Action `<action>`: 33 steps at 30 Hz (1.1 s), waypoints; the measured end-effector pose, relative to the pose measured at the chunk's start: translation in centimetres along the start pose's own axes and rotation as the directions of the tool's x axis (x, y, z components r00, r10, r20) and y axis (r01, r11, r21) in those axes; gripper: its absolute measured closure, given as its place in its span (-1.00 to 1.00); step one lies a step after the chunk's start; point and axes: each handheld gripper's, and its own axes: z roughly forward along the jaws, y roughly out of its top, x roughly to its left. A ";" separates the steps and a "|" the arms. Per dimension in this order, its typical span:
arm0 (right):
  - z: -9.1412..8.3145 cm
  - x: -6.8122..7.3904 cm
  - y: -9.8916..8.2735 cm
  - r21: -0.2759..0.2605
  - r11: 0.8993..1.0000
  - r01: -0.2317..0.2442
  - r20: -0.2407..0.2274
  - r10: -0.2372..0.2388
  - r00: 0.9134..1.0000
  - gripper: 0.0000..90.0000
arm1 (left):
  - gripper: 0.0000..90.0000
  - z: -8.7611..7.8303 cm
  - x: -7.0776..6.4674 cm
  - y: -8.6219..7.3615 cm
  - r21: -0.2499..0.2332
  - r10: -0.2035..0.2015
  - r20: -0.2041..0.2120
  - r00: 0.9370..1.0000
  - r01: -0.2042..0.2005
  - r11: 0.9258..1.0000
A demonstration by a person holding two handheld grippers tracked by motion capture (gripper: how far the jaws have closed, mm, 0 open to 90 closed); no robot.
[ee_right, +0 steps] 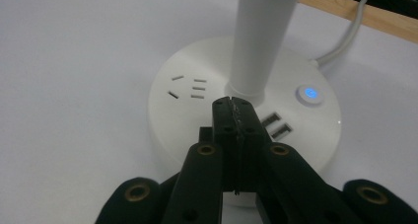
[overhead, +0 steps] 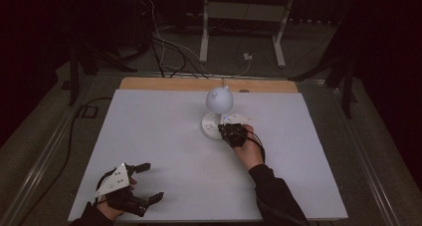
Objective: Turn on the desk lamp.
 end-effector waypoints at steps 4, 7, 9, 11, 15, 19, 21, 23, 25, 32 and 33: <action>0.0 0.5 0.3 0.017 0.999 0.034 0.018 -0.035 0.999 1.00 | -0.99 -0.1 0.0 0.0 -0.002 0.001 -0.001 1.000 -0.001 1.000; -0.4 0.3 0.5 -0.004 1.000 0.011 0.012 -0.011 1.000 0.99 | -0.99 0.0 0.1 0.0 -0.001 -0.005 -0.001 1.000 0.005 1.000; -0.9 0.0 1.0 -0.033 0.999 -0.011 -0.001 0.011 1.000 0.89 | -0.99 0.0 0.1 0.0 -0.001 -0.004 0.000 1.000 0.004 1.000; -1.4 -0.1 1.4 -0.042 0.999 -0.001 -0.006 0.001 1.000 0.83 | -0.99 0.0 0.1 0.0 -0.001 0.000 0.001 1.000 0.000 1.000; -2.0 -0.1 1.6 -0.059 0.998 0.018 -0.028 -0.019 0.999 0.60 | -0.99 0.0 0.1 0.0 0.000 0.000 0.000 1.000 0.000 1.000; -2.5 -0.2 1.6 -0.071 0.997 0.026 -0.051 -0.030 0.998 0.35 | -0.99 0.0 0.0 0.0 0.003 0.001 -0.002 1.000 -0.001 1.000; -2.7 -0.1 1.8 -0.074 0.997 0.033 -0.074 -0.038 0.997 0.12 | -0.99 0.0 0.0 0.0 0.003 0.002 -0.001 1.000 -0.002 1.000; -3.0 -0.2 2.0 -0.082 0.996 0.044 -0.082 -0.051 0.995 -0.05 | -0.99 0.0 0.1 0.0 0.000 -0.006 -0.001 1.000 0.006 1.000; -3.3 -0.2 2.0 -0.095 0.995 0.043 -0.077 -0.050 0.996 -0.23 | -0.99 0.0 0.1 0.0 0.003 -0.002 -0.003 1.000 0.002 1.000; -3.8 -0.3 1.8 -0.090 0.996 0.016 -0.069 -0.022 0.997 -0.78 | -0.99 0.0 0.1 0.0 0.003 0.002 -0.001 1.000 -0.002 1.000; -3.9 -0.3 1.7 -0.077 0.997 0.023 -0.084 -0.029 0.996 -0.89 | -0.99 0.0 0.1 0.0 0.001 0.001 -0.001 1.000 -0.001 1.000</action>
